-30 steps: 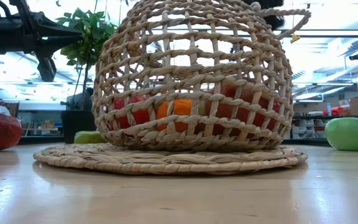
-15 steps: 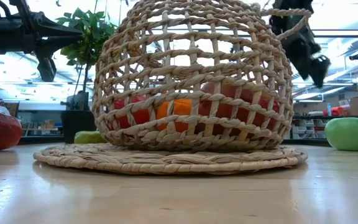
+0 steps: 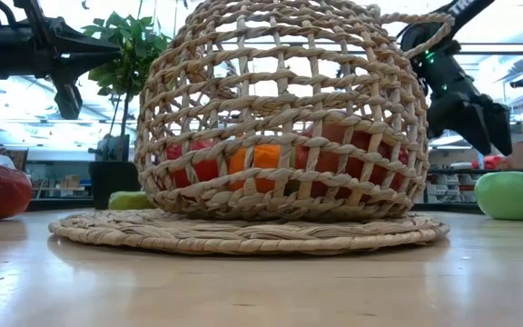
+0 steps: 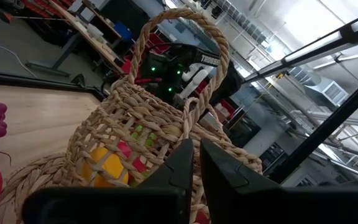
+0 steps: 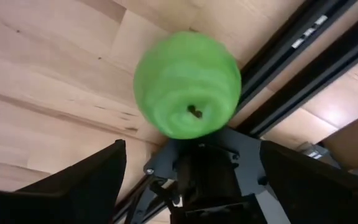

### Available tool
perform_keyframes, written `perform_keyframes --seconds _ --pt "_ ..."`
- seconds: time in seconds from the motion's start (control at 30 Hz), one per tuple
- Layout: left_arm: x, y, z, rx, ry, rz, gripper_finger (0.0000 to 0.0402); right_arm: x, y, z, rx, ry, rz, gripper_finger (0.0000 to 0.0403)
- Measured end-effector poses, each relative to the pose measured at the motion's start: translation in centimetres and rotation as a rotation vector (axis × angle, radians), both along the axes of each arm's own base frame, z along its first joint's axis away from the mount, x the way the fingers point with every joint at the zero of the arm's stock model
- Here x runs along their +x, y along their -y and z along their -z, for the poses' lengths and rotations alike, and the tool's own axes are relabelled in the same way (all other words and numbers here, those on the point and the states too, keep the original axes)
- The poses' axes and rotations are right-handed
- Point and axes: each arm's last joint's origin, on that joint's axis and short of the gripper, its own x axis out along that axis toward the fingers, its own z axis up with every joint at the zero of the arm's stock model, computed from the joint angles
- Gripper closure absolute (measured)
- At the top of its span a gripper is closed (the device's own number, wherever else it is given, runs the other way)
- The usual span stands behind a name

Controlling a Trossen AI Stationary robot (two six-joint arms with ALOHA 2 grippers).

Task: Build produce basket
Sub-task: Put the green apple into the brown basket

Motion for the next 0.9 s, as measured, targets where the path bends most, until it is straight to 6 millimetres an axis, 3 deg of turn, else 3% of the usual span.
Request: perform_keyframes --seconds 0.9 --pt "0.0 0.0 0.0 0.000 0.000 0.000 0.0365 1.5 1.9 7.8 0.281 -0.224 -0.061 0.0029"
